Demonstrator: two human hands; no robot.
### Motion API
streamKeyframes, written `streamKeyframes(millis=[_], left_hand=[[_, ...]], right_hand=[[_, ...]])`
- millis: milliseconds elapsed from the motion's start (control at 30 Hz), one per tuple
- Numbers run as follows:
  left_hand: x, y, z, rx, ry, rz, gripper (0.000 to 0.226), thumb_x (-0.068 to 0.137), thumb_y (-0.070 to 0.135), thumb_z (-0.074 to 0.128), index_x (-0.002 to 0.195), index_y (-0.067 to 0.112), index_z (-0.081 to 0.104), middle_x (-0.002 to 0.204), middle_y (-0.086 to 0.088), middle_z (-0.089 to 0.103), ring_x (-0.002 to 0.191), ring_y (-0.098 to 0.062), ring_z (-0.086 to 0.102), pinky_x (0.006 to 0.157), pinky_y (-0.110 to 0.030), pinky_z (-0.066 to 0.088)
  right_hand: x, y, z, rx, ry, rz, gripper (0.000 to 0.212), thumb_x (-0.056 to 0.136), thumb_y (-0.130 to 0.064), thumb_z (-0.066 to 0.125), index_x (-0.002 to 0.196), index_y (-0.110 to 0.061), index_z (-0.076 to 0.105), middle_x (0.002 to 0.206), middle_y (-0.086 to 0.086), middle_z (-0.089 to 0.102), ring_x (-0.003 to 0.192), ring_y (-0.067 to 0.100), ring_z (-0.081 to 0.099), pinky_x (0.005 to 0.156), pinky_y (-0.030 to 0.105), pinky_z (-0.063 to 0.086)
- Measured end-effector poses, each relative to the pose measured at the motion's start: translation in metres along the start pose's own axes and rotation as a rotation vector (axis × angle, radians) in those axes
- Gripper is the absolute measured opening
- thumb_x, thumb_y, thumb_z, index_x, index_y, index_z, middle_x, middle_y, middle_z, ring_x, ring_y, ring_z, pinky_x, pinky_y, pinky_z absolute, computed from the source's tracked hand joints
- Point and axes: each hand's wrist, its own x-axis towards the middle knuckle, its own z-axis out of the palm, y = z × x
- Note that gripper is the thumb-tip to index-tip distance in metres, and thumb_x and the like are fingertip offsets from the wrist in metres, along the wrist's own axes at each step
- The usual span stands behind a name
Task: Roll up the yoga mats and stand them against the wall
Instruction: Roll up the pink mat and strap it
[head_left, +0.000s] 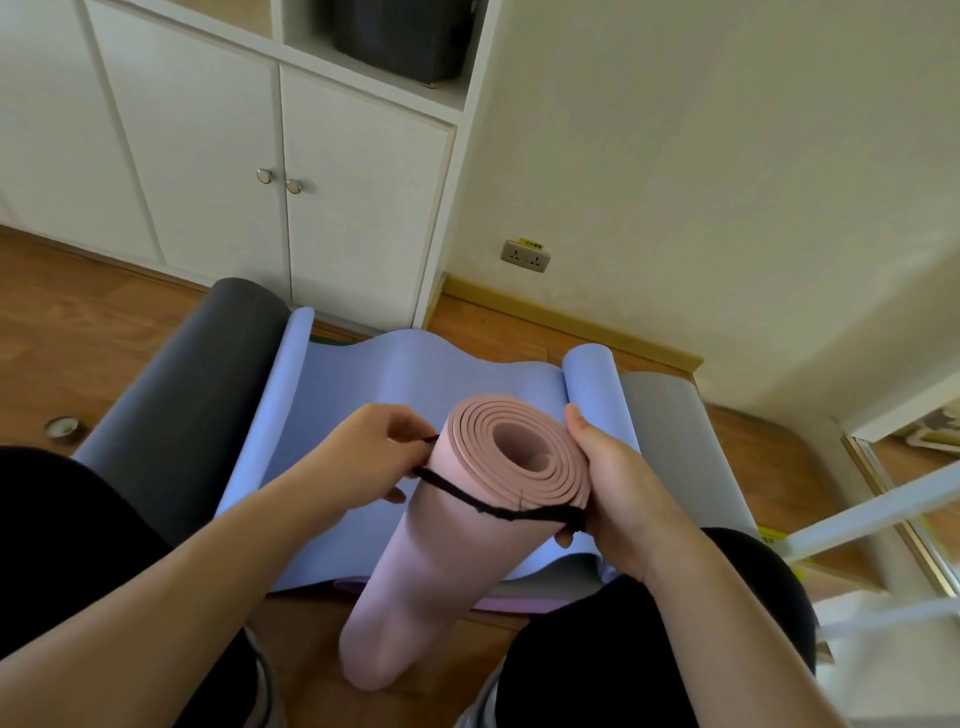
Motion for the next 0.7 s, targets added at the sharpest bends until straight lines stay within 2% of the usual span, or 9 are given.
streamKeyframes(millis=[133, 233, 300, 367, 433, 500, 533, 600, 700], left_hand=[[0.002, -0.006, 0.004, 0.313, 0.003, 0.104, 0.011, 0.105, 0.018, 0.059, 0.111, 0.024, 0.066, 0.099, 0.004, 0.069, 0.078, -0.016, 0.073, 0.056, -0.027, 0.062], [0.002, -0.010, 0.001, 0.476, -0.041, 0.109, 0.011, 0.106, 0.019, 0.056, 0.111, 0.027, 0.062, 0.095, 0.002, 0.070, 0.072, -0.016, 0.074, 0.054, -0.029, 0.062], [0.001, -0.016, -0.001, 0.621, -0.108, 0.060, 0.013, 0.105, 0.016, 0.051, 0.108, 0.023, 0.062, 0.093, -0.001, 0.071, 0.068, -0.017, 0.074, 0.055, -0.035, 0.063], [-0.003, -0.022, 0.001, 0.672, -0.208, -0.024, 0.019, 0.101, 0.010, 0.043, 0.104, 0.015, 0.061, 0.091, -0.006, 0.072, 0.066, -0.019, 0.076, 0.060, -0.041, 0.065], [-0.003, -0.027, 0.004, 0.602, -0.247, -0.058, 0.022, 0.099, 0.007, 0.039, 0.100, 0.010, 0.062, 0.088, -0.009, 0.074, 0.063, -0.019, 0.076, 0.061, -0.043, 0.065], [0.000, -0.029, 0.004, 0.561, -0.211, -0.070, 0.022, 0.100, 0.005, 0.039, 0.099, 0.010, 0.061, 0.085, -0.011, 0.074, 0.061, -0.020, 0.075, 0.059, -0.041, 0.065], [0.003, -0.032, 0.005, 0.553, -0.205, -0.091, 0.022, 0.102, 0.004, 0.040, 0.099, 0.010, 0.061, 0.084, -0.011, 0.074, 0.060, -0.021, 0.075, 0.059, -0.039, 0.065], [0.007, -0.039, 0.009, 0.575, -0.219, -0.148, 0.019, 0.102, 0.002, 0.044, 0.102, 0.008, 0.062, 0.084, -0.011, 0.074, 0.059, -0.020, 0.075, 0.059, -0.036, 0.065], [0.010, -0.055, 0.016, 0.583, -0.201, -0.258, 0.013, 0.097, -0.001, 0.061, 0.106, 0.009, 0.061, 0.085, -0.007, 0.074, 0.059, -0.017, 0.075, 0.064, -0.037, 0.066]], right_hand=[[0.007, 0.008, -0.004, -0.026, 0.073, -0.011, 0.075, 0.113, -0.057, 0.029, 0.108, -0.002, 0.080, 0.074, 0.011, 0.070, 0.060, 0.021, 0.060, 0.045, 0.032, 0.045], [0.004, 0.014, -0.002, -0.011, 0.036, 0.004, 0.064, 0.115, -0.052, 0.031, 0.117, -0.011, 0.081, 0.095, 0.011, 0.076, 0.073, 0.021, 0.068, 0.049, 0.036, 0.053], [0.005, 0.017, 0.003, -0.119, 0.016, 0.031, 0.038, 0.116, -0.019, 0.041, 0.135, -0.004, 0.071, 0.124, 0.007, 0.073, 0.076, 0.011, 0.070, 0.056, 0.028, 0.060], [0.008, 0.021, 0.012, -0.197, 0.012, 0.091, 0.038, 0.110, 0.006, 0.041, 0.146, 0.008, 0.055, 0.140, 0.018, 0.063, 0.078, 0.013, 0.066, 0.067, 0.024, 0.062], [0.022, 0.036, 0.013, -0.236, 0.031, 0.119, 0.030, 0.108, 0.006, 0.048, 0.133, 0.008, 0.064, 0.118, 0.024, 0.070, 0.084, 0.025, 0.063, 0.077, 0.039, 0.065], [0.028, 0.047, 0.016, -0.281, 0.041, 0.173, 0.021, 0.105, 0.008, 0.052, 0.112, 0.008, 0.071, 0.090, 0.019, 0.065, 0.079, 0.027, 0.061, 0.072, 0.034, 0.064], [0.031, 0.053, 0.013, -0.282, 0.041, 0.177, 0.022, 0.103, 0.007, 0.053, 0.111, 0.004, 0.074, 0.089, 0.021, 0.066, 0.079, 0.028, 0.064, 0.074, 0.038, 0.065], [0.030, 0.062, 0.014, -0.203, 0.032, 0.146, 0.029, 0.102, 0.000, 0.050, 0.106, -0.010, 0.076, 0.089, 0.014, 0.073, 0.075, 0.019, 0.071, 0.069, 0.039, 0.064], [0.032, 0.069, 0.013, -0.135, 0.067, 0.168, 0.050, 0.100, 0.000, 0.040, 0.072, -0.025, 0.073, 0.065, -0.002, 0.069, 0.063, 0.017, 0.066, 0.062, 0.033, 0.060]])
